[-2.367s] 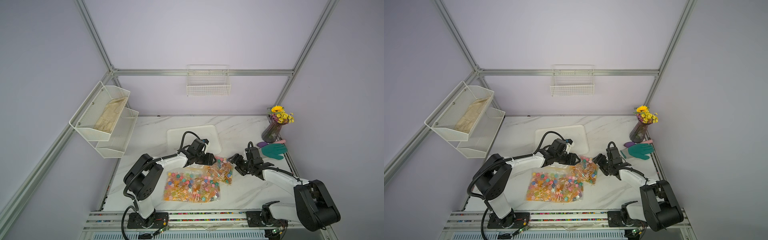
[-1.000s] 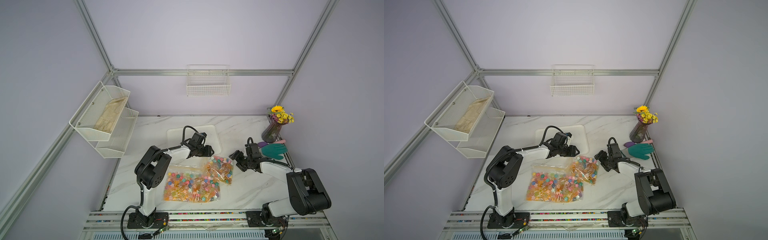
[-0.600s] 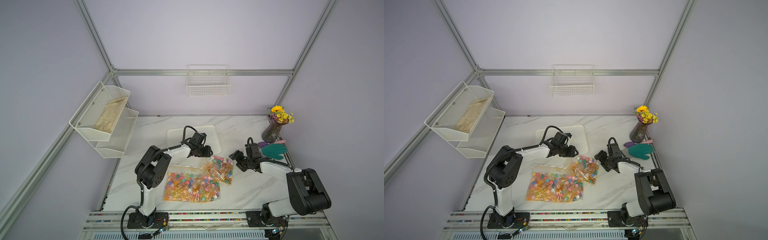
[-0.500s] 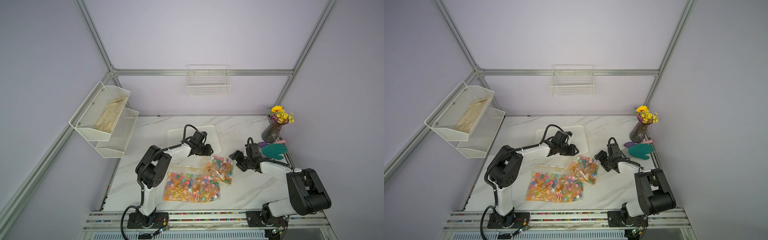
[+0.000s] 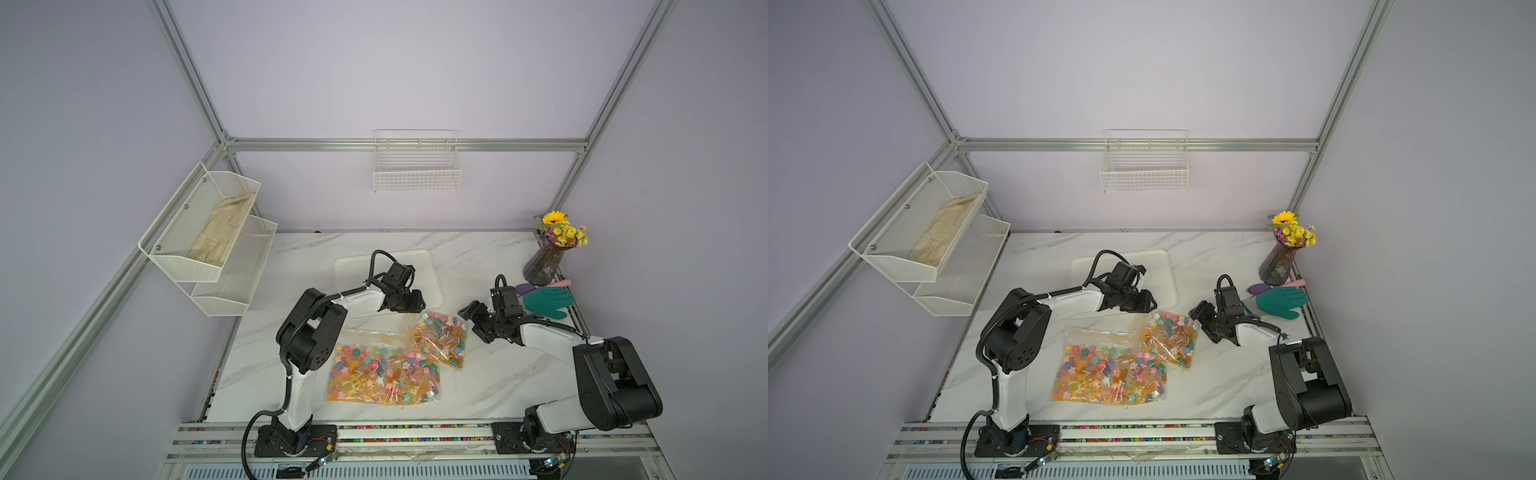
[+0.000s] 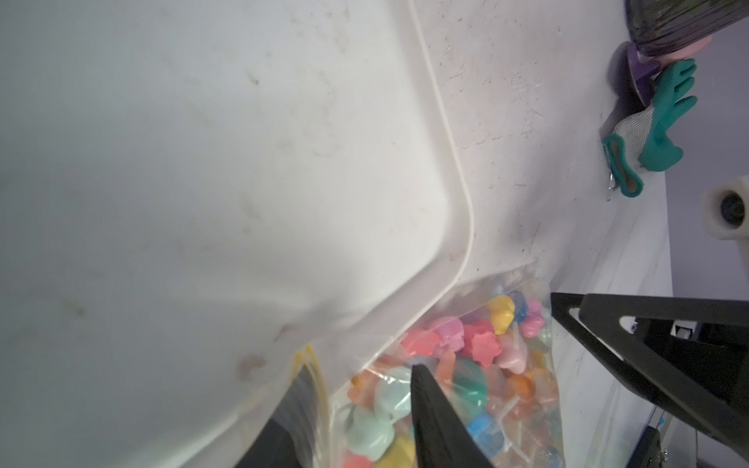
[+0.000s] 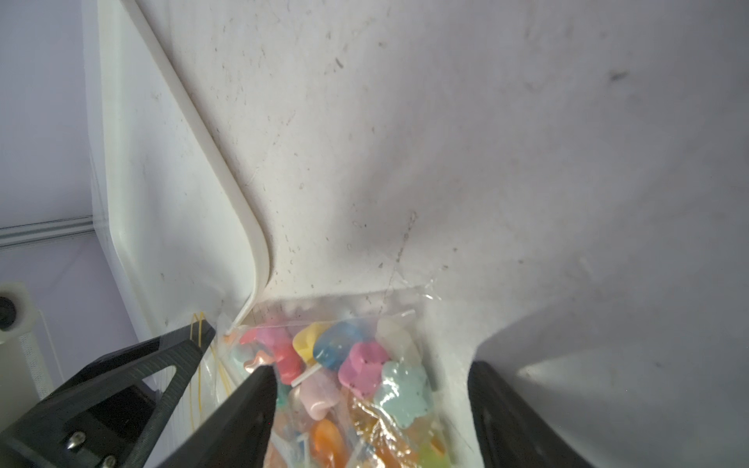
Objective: Pour candies out of the ziploc bag
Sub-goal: Adjust the ziploc bag at the center of the board.
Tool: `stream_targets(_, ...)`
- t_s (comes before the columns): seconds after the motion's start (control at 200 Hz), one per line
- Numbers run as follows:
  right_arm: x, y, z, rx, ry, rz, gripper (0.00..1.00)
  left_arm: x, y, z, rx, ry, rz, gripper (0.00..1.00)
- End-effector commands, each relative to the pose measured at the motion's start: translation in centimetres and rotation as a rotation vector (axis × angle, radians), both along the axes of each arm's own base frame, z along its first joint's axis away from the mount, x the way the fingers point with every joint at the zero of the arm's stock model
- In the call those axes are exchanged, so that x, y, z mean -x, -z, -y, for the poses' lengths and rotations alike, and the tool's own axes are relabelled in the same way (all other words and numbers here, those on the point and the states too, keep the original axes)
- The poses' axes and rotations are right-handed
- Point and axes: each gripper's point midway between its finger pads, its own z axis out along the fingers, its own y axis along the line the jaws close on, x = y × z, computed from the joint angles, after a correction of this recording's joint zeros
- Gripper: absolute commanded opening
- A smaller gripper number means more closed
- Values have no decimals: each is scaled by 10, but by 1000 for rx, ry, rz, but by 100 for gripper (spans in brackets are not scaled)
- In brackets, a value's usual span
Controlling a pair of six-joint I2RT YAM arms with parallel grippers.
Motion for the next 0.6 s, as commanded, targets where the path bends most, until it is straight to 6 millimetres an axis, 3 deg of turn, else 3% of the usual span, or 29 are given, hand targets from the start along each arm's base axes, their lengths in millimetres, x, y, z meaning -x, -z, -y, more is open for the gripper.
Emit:
stream_targets(0.0, 8, 13, 7, 27, 17, -34, 78, -19, -34, 6, 19, 2, 80, 39)
stream_targets(0.335, 9, 14, 9, 26, 18, -37, 78, -26, -40, 14, 47, 6, 87, 0)
stream_targets(0.595, 7, 17, 9, 16, 30, -54, 78, -13, -67, 20, 128, 50, 117, 0)
